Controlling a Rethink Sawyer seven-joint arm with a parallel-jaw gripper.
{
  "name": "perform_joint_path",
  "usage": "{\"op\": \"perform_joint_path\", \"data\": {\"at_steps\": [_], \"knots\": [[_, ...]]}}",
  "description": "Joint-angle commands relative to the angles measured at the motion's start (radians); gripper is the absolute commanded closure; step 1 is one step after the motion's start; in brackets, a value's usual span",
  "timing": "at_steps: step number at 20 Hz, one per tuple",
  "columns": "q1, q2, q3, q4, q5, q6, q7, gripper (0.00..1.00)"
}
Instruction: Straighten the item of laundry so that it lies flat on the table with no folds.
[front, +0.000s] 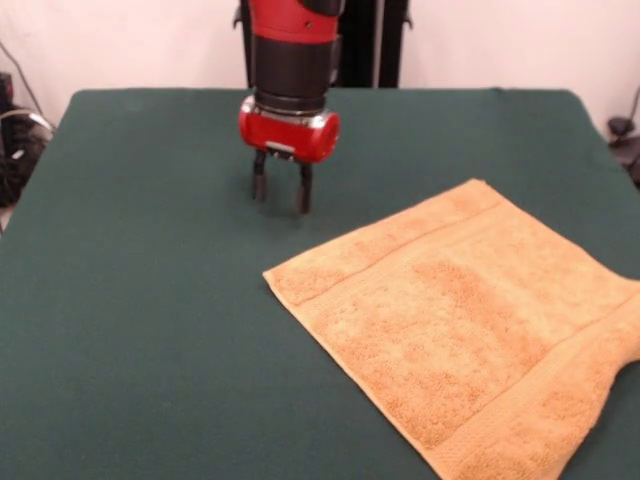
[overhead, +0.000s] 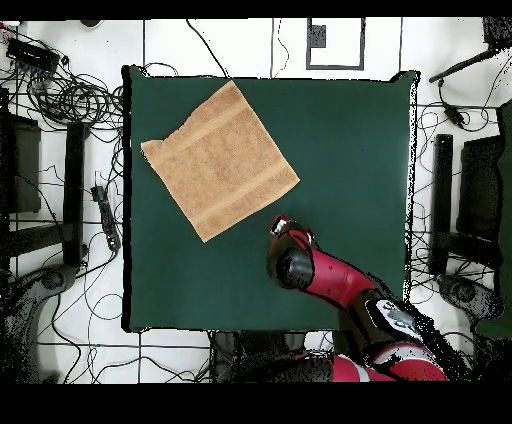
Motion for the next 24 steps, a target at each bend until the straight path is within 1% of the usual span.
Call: {"op": "perform_joint_path", "data": {"at_steps": [1,4,7,10,16,20,24], "knots": [[0.092,0.197,-0.039,-0.135,0.014,-0.138,0.132,0.0],[0.103,0.186,-0.028,-0.134,0.028,-0.121,0.145,0.0],[0.093,0.177,-0.013,-0.149,0.027,-0.113,0.142,0.0],[0.075,0.15,0.006,-0.162,0.024,-0.057,0.129,0.0],[0.061,0.046,0.006,-0.158,0.039,0.098,0.099,0.0],[0.04,0.024,0.022,-0.182,0.034,0.164,0.084,0.0],[0.026,-0.012,0.045,-0.174,0.025,0.217,0.085,0.0]]}}
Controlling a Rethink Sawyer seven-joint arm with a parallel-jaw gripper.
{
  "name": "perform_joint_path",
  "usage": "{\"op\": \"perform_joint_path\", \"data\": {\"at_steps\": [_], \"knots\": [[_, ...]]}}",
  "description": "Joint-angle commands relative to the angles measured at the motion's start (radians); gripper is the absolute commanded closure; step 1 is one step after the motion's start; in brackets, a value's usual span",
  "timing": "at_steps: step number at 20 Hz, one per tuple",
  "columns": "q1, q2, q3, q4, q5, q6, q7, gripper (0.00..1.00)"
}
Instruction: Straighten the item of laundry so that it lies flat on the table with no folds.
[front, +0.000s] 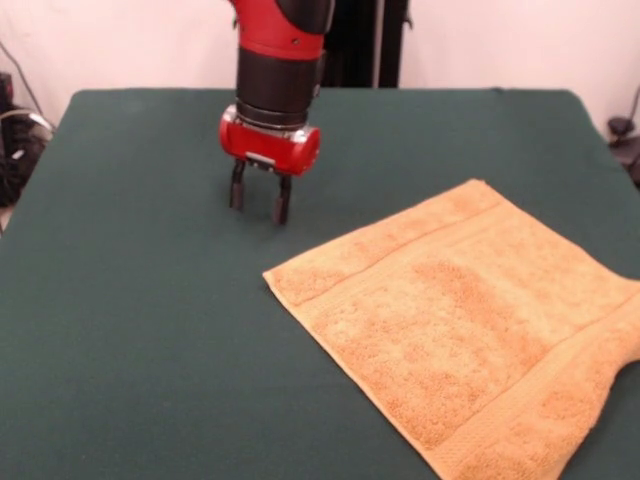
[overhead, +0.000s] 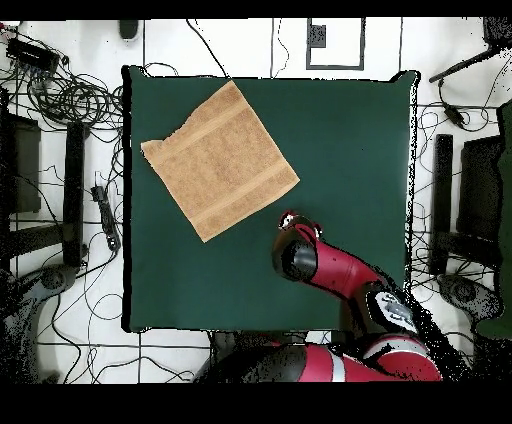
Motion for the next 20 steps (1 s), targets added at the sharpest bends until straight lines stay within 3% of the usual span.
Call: {"op": "perform_joint_path", "data": {"at_steps": [1,10,14,20], "knots": [[-0.013,-0.037,0.11,-0.092,0.019,0.161,0.082,0.0],[0.056,-0.039,0.106,-0.136,0.026,0.189,0.101,0.0],[0.116,0.001,0.075,-0.201,0.048,0.174,0.117,0.0],[0.138,0.051,0.084,-0.255,0.052,0.158,0.127,0.0]]}}
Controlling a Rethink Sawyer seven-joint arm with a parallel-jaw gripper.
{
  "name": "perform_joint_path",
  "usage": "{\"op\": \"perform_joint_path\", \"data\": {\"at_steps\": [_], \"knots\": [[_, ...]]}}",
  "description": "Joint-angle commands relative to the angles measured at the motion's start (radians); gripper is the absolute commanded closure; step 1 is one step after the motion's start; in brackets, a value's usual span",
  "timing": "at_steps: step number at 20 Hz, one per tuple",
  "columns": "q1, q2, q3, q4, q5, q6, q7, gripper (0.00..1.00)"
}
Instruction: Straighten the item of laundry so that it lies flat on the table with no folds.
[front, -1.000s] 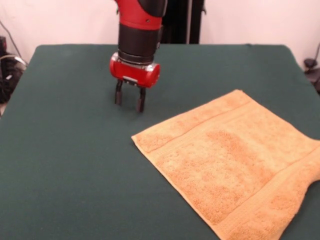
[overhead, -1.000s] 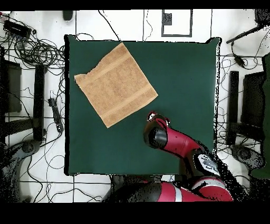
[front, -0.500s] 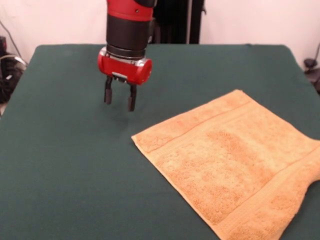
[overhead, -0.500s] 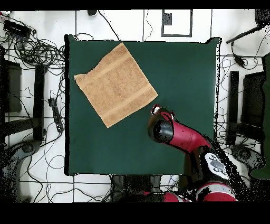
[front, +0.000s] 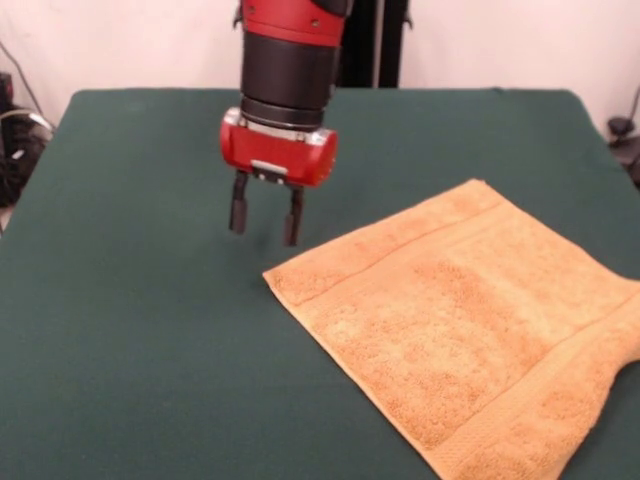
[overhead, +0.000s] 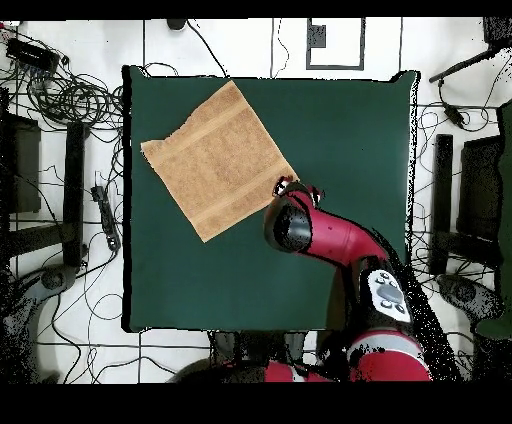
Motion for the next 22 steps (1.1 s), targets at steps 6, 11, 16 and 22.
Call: {"op": "perform_joint_path", "data": {"at_steps": [6,11,16,22], "knots": [[0.042,0.126,0.107,-0.13,0.044,0.089,0.123,0.0],[0.006,0.182,0.15,-0.167,0.043,0.12,0.108,0.0],[0.007,0.243,0.138,-0.195,0.03,0.115,0.101,0.0],[0.091,0.267,0.062,-0.217,0.035,0.142,0.112,0.0]]}}
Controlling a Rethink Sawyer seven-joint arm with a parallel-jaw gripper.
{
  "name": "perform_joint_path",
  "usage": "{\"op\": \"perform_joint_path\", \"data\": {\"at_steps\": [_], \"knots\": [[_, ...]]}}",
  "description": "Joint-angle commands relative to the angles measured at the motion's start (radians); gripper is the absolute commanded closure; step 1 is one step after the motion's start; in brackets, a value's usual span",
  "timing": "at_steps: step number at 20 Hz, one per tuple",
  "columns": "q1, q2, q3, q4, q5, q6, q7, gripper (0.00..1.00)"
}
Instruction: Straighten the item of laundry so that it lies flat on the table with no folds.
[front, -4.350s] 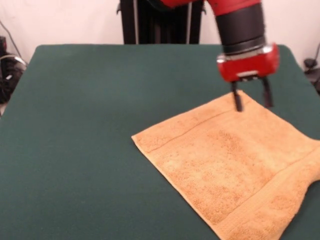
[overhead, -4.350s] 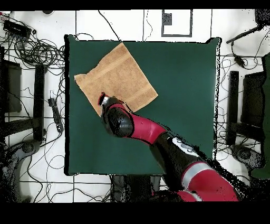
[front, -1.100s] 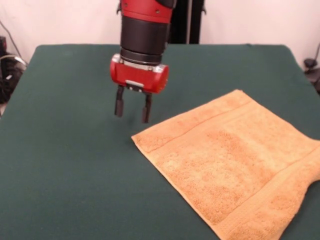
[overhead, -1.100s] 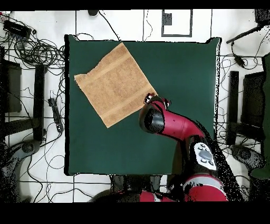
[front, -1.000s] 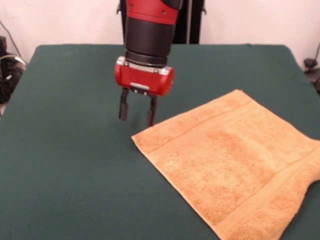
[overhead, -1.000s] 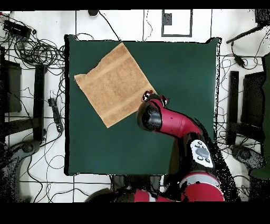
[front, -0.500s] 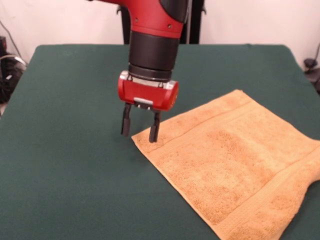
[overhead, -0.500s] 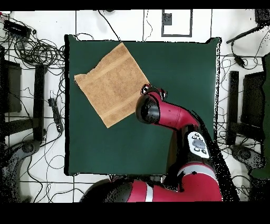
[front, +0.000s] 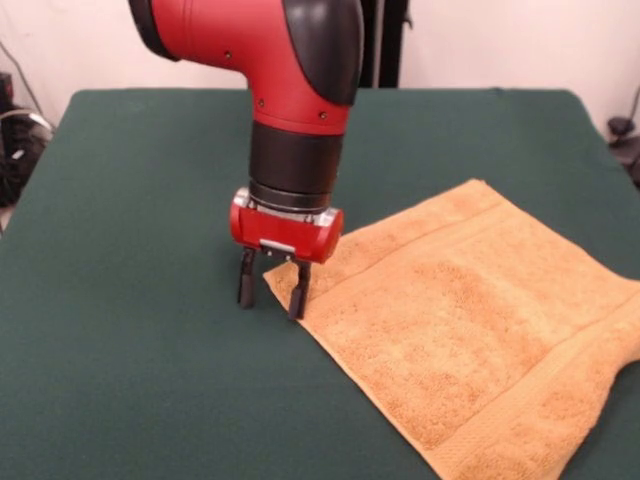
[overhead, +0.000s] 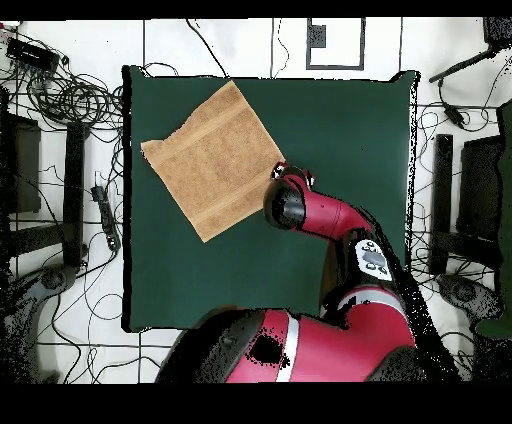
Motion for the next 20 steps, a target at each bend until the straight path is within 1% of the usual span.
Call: {"op": "perform_joint_path", "data": {"at_steps": [1,6,8,11,14,15,16,17,19,20], "knots": [[0.101,0.093,0.041,-0.038,0.034,0.148,0.117,0.0],[0.135,0.084,0.018,-0.021,0.055,0.146,0.152,0.0],[0.145,0.087,0.004,-0.027,0.058,0.159,0.148,0.0],[0.125,0.098,0.02,-0.034,0.061,0.186,0.133,0.0],[0.123,0.099,0.007,-0.03,0.063,0.15,0.144,0.0],[0.113,0.095,0.014,-0.023,0.065,0.157,0.145,0.0],[0.109,0.09,0.016,-0.012,0.066,0.128,0.156,0.0],[0.1,0.086,0.018,-0.009,0.067,0.134,0.155,0.0],[0.087,0.074,0.025,0.008,0.068,0.102,0.168,0.0],[0.081,0.068,0.028,0.016,0.066,0.109,0.166,0.0]]}}
